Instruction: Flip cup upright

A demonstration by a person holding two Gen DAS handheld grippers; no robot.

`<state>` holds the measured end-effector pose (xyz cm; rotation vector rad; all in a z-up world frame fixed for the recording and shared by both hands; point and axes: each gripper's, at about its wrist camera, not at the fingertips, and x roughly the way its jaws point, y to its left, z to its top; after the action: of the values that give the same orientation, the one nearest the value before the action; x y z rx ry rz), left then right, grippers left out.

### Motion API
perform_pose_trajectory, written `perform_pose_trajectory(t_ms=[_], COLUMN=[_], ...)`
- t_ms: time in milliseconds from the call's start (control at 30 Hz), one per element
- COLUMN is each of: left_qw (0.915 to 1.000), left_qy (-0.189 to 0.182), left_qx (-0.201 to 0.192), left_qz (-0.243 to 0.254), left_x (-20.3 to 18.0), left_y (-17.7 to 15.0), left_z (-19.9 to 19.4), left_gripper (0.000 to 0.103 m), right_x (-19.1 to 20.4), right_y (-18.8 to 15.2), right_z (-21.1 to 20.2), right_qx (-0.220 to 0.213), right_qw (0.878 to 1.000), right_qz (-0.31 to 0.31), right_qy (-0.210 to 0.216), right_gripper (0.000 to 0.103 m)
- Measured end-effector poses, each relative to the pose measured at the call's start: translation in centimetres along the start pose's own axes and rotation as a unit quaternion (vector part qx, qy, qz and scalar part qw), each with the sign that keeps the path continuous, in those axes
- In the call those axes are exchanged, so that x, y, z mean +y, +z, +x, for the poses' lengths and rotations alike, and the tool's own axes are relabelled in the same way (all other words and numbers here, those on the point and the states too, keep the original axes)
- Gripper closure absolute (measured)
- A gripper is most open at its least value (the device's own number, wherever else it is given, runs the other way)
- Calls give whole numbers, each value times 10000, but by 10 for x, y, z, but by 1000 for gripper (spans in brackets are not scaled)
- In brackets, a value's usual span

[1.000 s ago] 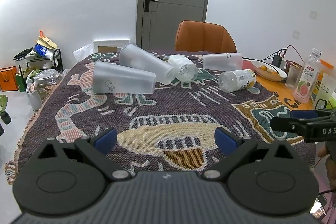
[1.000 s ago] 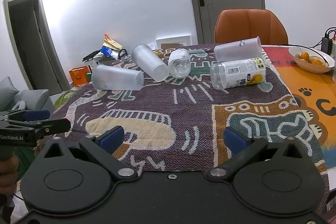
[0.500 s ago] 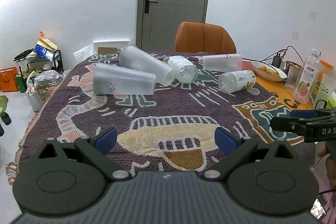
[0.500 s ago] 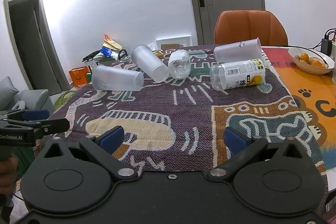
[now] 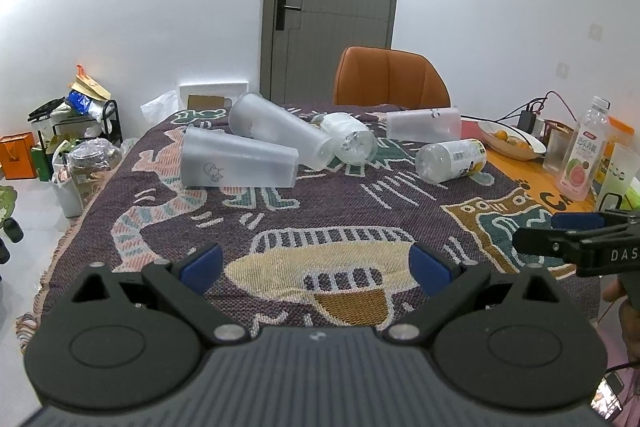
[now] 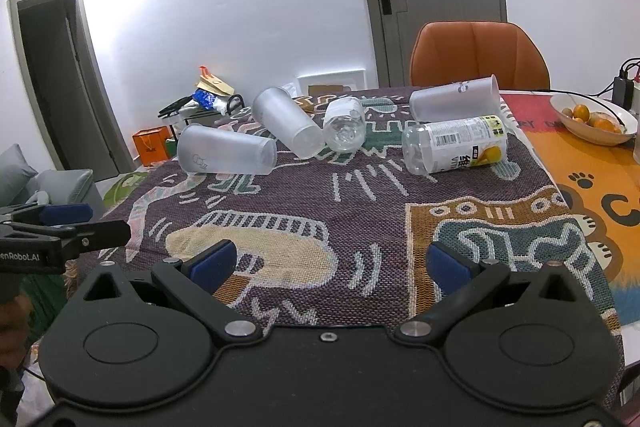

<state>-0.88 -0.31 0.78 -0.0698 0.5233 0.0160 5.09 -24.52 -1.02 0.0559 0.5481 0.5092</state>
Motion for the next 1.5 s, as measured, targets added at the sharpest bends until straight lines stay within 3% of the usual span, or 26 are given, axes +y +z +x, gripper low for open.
perform_pose_trajectory(t_ms=[600, 1033, 1500], left_qw=[9999, 9993, 9982], left_qy=[-84, -311, -545], left_qx=[21, 126, 163], left_qz=[80, 180, 191], left_x=[-2, 1, -4], left_y=[5, 25, 66], left_z=[16, 69, 122], left_gripper=[5, 5, 5], right_x=[10, -10, -45], right_y=[4, 15, 43], right_z=[1, 37, 69], right_qx=[-22, 91, -131], right_qw=[9997, 9996, 9983], right_qz=[-250, 61, 482], right_qy=[-2, -259, -296], right_gripper=[0, 0, 0])
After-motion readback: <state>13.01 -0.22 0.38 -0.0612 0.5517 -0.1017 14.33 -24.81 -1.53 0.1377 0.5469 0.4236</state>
